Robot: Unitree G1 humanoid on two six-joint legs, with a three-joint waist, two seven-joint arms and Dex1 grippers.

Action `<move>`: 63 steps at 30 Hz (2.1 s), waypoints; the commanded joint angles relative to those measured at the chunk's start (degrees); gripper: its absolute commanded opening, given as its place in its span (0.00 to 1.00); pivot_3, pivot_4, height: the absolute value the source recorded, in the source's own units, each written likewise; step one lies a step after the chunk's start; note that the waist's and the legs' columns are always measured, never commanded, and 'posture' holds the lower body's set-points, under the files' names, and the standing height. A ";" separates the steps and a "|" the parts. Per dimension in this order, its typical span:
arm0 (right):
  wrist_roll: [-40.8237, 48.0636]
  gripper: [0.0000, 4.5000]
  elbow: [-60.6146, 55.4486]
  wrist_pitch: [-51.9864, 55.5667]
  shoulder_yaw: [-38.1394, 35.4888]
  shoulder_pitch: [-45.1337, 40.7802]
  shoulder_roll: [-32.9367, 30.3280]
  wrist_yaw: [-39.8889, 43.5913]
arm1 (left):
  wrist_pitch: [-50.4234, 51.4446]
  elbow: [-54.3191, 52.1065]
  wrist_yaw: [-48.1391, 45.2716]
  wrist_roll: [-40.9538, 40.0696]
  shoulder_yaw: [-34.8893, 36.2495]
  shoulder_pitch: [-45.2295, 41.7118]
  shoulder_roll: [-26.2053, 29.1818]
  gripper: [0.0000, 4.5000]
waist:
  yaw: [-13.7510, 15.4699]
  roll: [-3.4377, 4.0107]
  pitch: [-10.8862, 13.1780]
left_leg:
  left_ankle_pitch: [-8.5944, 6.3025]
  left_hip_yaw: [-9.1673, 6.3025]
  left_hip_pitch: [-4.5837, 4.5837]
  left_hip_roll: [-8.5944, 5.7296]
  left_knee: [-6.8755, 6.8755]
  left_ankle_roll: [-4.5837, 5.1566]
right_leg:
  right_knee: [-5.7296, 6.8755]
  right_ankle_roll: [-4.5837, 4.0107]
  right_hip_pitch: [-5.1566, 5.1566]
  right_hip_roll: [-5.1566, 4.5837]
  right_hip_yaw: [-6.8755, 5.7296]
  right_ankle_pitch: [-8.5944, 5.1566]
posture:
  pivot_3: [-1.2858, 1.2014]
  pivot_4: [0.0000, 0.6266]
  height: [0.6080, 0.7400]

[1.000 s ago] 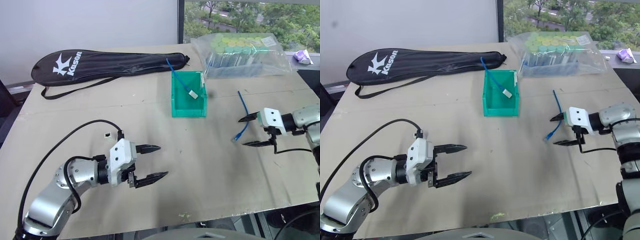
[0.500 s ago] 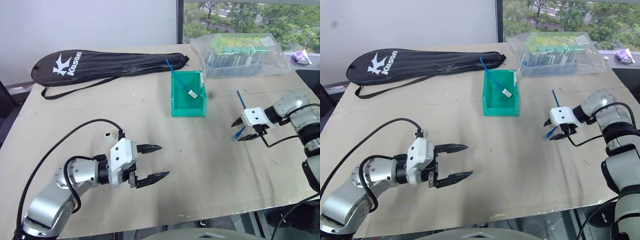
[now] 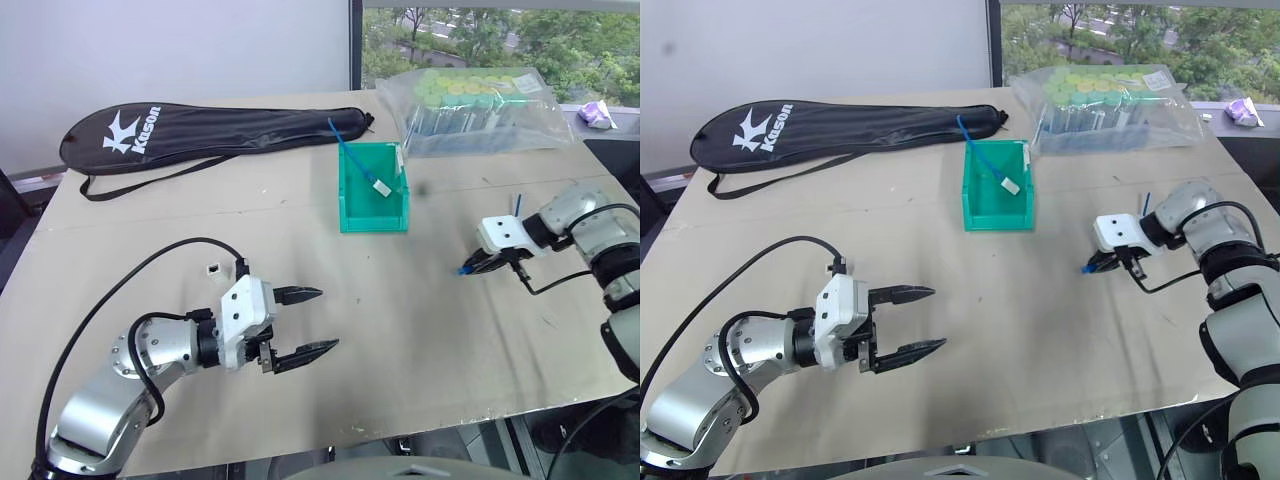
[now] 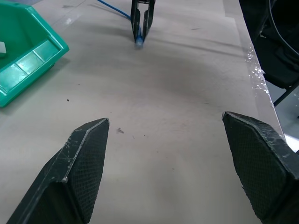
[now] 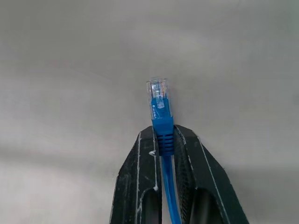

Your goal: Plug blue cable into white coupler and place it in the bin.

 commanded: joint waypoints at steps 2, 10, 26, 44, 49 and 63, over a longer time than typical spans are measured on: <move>0.15 0.01 -13.03 13.04 -4.25 3.54 5.57 -5.20 | -1.16 1.13 -1.52 0.67 4.88 1.72 2.30 0.88 | 0.00 0.03 0.01 | 0.01 -0.04 -0.05 0.05 -0.02 -0.02 | 0.07 0.00 -0.08 0.04 -0.04 0.00 | 0.52 0.24 1.00; -4.75 0.01 -36.85 42.06 -2.89 10.22 16.49 -19.58 | -3.39 6.63 -5.26 2.90 10.36 3.68 5.91 0.88 | 0.33 -0.06 -0.05 | 0.06 -0.09 -0.60 0.05 -0.05 -0.14 | 0.28 0.01 -0.74 0.03 -0.11 0.00 | 0.52 0.24 1.00; 3.26 0.88 -61.34 55.77 -15.18 18.99 16.27 -25.24 | -3.58 14.35 -3.60 7.07 1.49 -7.92 1.97 0.88 | 0.80 -0.12 -0.06 | 0.07 -0.07 -0.92 -0.17 0.10 -0.13 | 0.64 0.04 -1.10 0.19 -0.26 0.01 | 0.52 0.24 1.00; 13.53 0.88 -81.12 41.20 -37.13 64.71 11.17 -35.05 | -15.46 47.36 -13.32 25.14 -22.65 -38.06 -9.91 0.88 | 1.01 -0.36 -0.16 | 0.06 -0.10 -0.96 -0.12 0.79 -0.10 | 1.06 0.08 -1.06 0.78 -0.04 0.00 | 0.52 0.24 1.00; 13.35 0.89 -82.78 40.56 -36.61 66.91 10.96 -37.91 | -13.30 49.64 -15.56 26.07 -23.75 -40.28 -10.08 0.68 | 0.95 -0.40 -0.19 | 0.06 -0.09 -0.92 -0.12 0.89 -0.10 | 1.03 0.09 -0.98 0.78 0.00 -0.01 | 0.52 0.24 1.00; 27.97 0.89 -88.80 56.64 -32.68 64.51 13.68 -44.60 | 7.32 36.69 -16.04 8.66 -15.99 -38.10 -14.92 0.01 | 0.91 -0.44 -0.19 | 0.05 -0.13 -0.98 -0.05 0.92 -0.09 | 1.02 0.10 -0.97 0.74 -0.01 -0.01 | 0.52 0.24 1.00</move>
